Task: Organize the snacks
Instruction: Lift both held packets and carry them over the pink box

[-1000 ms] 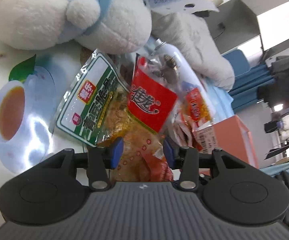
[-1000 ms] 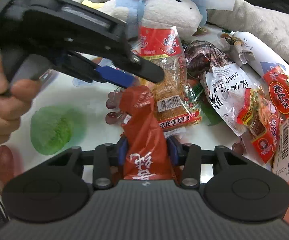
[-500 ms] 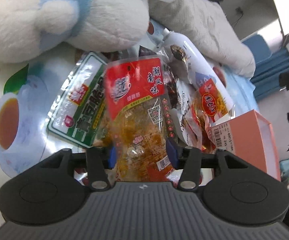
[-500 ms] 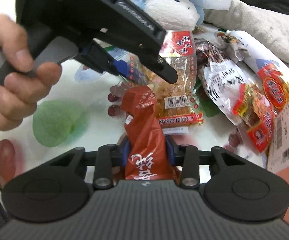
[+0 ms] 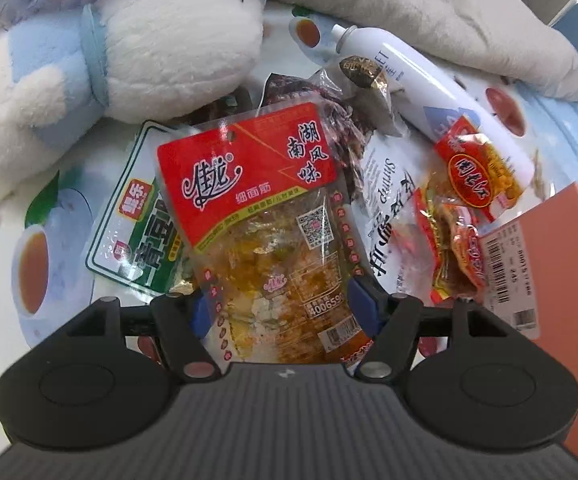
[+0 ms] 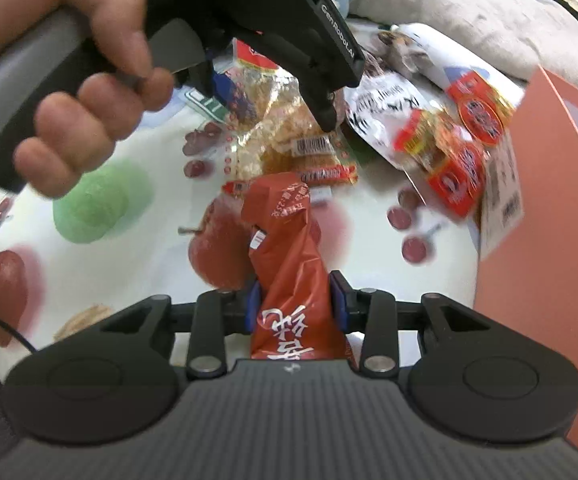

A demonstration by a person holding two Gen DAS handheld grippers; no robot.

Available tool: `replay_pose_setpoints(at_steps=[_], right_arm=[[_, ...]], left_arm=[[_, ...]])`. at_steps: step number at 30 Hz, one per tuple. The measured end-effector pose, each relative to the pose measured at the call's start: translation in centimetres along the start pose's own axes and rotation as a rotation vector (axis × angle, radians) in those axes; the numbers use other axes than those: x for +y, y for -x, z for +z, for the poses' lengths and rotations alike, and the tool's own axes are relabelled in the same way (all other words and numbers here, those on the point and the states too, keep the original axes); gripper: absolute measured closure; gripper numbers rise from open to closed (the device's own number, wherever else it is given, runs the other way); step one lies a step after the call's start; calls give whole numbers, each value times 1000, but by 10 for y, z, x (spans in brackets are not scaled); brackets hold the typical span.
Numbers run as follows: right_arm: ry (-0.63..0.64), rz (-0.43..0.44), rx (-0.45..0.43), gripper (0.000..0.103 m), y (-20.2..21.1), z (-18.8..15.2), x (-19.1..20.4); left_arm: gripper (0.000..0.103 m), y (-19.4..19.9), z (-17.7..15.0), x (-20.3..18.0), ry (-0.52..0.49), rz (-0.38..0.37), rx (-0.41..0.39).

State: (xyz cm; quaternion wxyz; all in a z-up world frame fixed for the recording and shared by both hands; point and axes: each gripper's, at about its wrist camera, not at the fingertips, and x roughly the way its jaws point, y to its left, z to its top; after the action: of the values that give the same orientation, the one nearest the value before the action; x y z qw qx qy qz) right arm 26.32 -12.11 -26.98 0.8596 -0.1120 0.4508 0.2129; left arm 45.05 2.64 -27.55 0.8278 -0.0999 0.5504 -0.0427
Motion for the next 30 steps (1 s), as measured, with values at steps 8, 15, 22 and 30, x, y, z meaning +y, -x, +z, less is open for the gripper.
replay_pose_setpoints(at_steps=[8,15,22,30], right_arm=[[-22,-37,-13,64,11,-10,0],[-17,-48,-32,64,24,-15,3],[-23,-54,-25,64,31,-17,9],[-45,-62,-25,64,49,-25,15]], left_arm=[[49,-2,-6,-19,-72,100,-19],[71,6,-17,-18,-92,78,-8],[78,27,-45,-8,-55,57,-6],[81,54,-82,14,6,42,-21]])
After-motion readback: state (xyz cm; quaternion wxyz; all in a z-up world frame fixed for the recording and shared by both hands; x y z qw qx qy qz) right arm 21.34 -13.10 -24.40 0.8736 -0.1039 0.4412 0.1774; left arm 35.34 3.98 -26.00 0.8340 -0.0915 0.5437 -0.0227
